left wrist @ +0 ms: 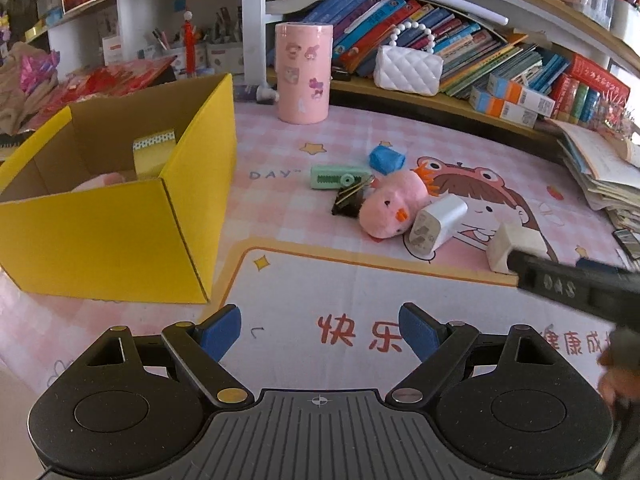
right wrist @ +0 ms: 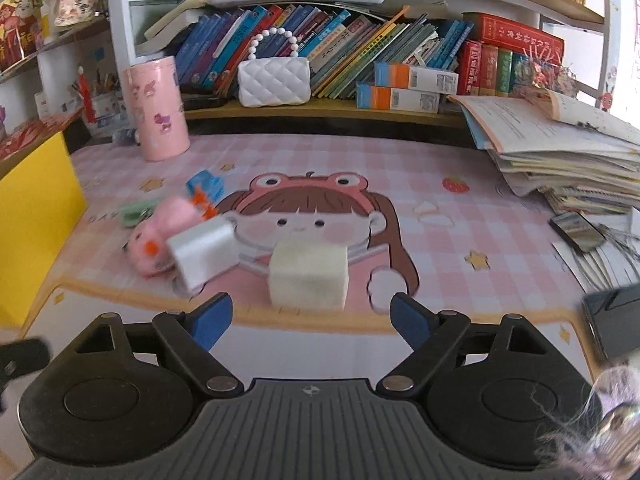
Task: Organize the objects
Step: 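Withdraw both tools from the box toward the remaining table items, then grasp the white charger with left tool while right tool grasps the white cube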
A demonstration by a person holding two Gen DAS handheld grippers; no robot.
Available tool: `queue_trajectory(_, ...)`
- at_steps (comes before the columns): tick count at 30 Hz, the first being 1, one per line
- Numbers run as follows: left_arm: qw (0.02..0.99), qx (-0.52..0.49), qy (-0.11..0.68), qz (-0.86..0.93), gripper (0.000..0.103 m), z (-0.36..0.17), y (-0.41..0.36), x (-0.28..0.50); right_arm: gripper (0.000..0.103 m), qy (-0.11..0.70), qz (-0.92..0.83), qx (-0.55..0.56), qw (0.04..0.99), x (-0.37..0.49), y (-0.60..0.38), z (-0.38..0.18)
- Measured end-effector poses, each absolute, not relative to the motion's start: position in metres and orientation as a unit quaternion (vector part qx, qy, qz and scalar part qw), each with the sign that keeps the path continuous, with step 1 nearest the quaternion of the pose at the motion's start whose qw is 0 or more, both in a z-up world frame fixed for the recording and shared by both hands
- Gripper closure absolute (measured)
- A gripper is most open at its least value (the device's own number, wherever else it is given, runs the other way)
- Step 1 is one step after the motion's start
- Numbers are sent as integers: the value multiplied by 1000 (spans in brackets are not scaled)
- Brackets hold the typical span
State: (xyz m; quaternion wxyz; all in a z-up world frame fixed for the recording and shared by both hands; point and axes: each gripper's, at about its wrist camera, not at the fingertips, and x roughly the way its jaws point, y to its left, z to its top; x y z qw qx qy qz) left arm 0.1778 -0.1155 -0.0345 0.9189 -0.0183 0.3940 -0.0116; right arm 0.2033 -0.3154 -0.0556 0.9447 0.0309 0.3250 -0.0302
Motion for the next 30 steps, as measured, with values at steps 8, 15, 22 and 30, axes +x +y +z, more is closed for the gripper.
queue_trajectory(8,920,-11,392,-18,15,-31,-124,188,39,353,-5,46,934,247,-322,-73)
queue_trajectory(15,926,-20,376,-34,17,-26,-136,210,55,352,0,59,934,231,-336,-68)
queue_trajectory(22,928,-29,368,-56,18,-27,-162,246,55,360,8,80,930,195,-351,-58)
queue_trajectory(30,910,-41,410,-56,18,-51,-204,274,55,375,19,87,923,164,-353,-56)
